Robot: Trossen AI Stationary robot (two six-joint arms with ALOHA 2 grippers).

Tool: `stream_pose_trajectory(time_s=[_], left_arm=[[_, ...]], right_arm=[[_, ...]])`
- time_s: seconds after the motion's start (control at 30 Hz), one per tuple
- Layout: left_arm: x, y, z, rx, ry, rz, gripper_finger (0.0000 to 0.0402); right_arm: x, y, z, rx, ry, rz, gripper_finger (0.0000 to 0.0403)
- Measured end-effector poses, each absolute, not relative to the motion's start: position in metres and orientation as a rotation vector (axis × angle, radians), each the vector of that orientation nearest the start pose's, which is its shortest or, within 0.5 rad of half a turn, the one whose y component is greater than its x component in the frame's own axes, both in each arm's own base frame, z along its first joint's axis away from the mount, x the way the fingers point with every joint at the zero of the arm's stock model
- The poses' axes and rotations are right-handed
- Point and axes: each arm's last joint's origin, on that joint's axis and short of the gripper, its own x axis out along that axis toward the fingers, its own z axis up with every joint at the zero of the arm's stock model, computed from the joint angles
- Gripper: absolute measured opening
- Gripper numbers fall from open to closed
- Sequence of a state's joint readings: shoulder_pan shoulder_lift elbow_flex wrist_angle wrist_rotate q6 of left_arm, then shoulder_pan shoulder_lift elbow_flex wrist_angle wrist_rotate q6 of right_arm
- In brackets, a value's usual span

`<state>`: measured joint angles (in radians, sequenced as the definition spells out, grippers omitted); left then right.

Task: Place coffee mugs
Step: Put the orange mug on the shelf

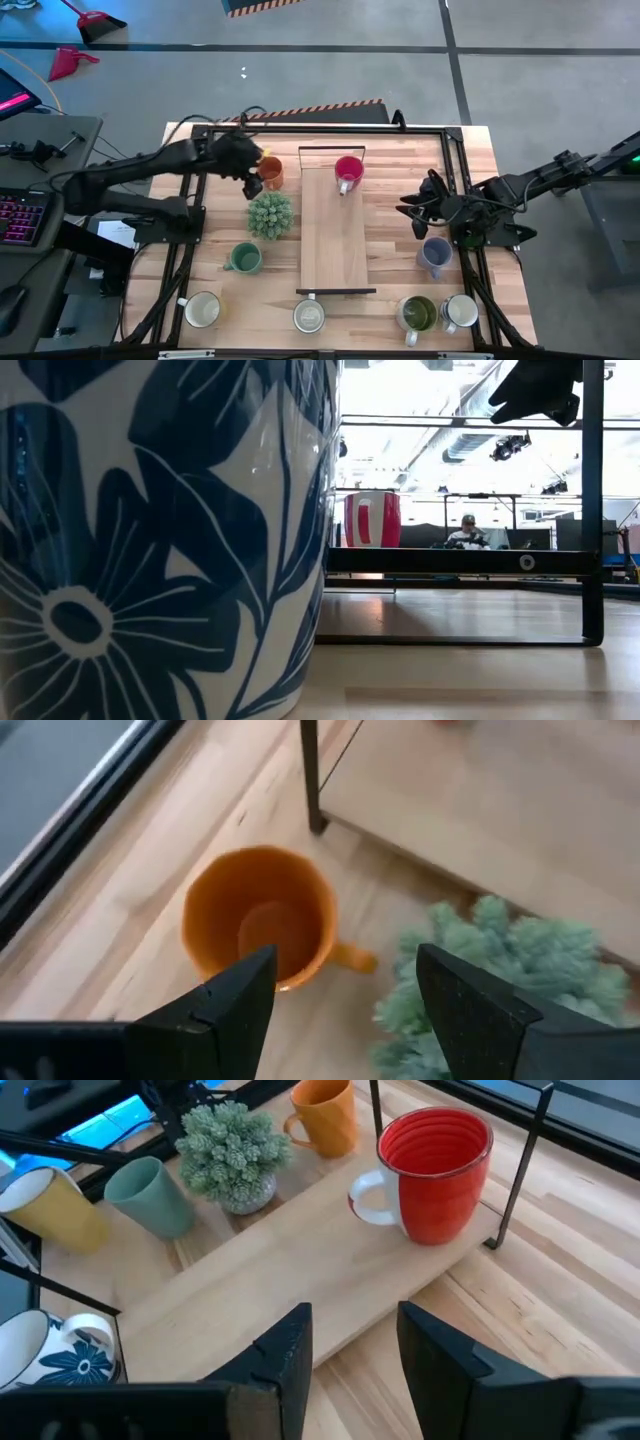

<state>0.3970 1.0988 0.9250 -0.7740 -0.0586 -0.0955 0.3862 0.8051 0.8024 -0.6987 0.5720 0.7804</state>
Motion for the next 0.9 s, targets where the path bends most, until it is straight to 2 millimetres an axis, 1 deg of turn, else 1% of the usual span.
stream_pose_trajectory(time_s=[0.1, 0.2, 0.3, 0.43, 0.57, 0.9], left_arm=[[0.208, 0.094, 0.275, -0.228, 0.958, 0.465, 0.023], [0.224, 0.104, 0.269, -0.236, 1.009, 0.466, 0.023], [0.238, 0.11, 0.259, -0.251, 1.068, 0.465, 0.023], [0.252, 0.116, 0.243, -0.305, 1.152, 0.484, 0.023], [0.261, 0.12, 0.233, -0.324, 1.185, 0.513, 0.023], [0.273, 0.125, 0.207, -0.365, 1.259, 0.551, 0.023]], right_arm=[[0.147, 0.043, 0.294, 0.426, 0.511, -0.403, 0.0126], [0.147, 0.043, 0.293, 0.422, 0.52, -0.403, 0.0126], [0.146, 0.043, 0.292, 0.424, 0.539, -0.389, 0.0126], [0.146, 0.043, 0.292, 0.424, 0.546, -0.385, 0.0126], [0.146, 0.043, 0.292, 0.422, 0.549, -0.386, 0.0126], [0.143, 0.043, 0.288, 0.407, 0.601, -0.378, 0.0126]])
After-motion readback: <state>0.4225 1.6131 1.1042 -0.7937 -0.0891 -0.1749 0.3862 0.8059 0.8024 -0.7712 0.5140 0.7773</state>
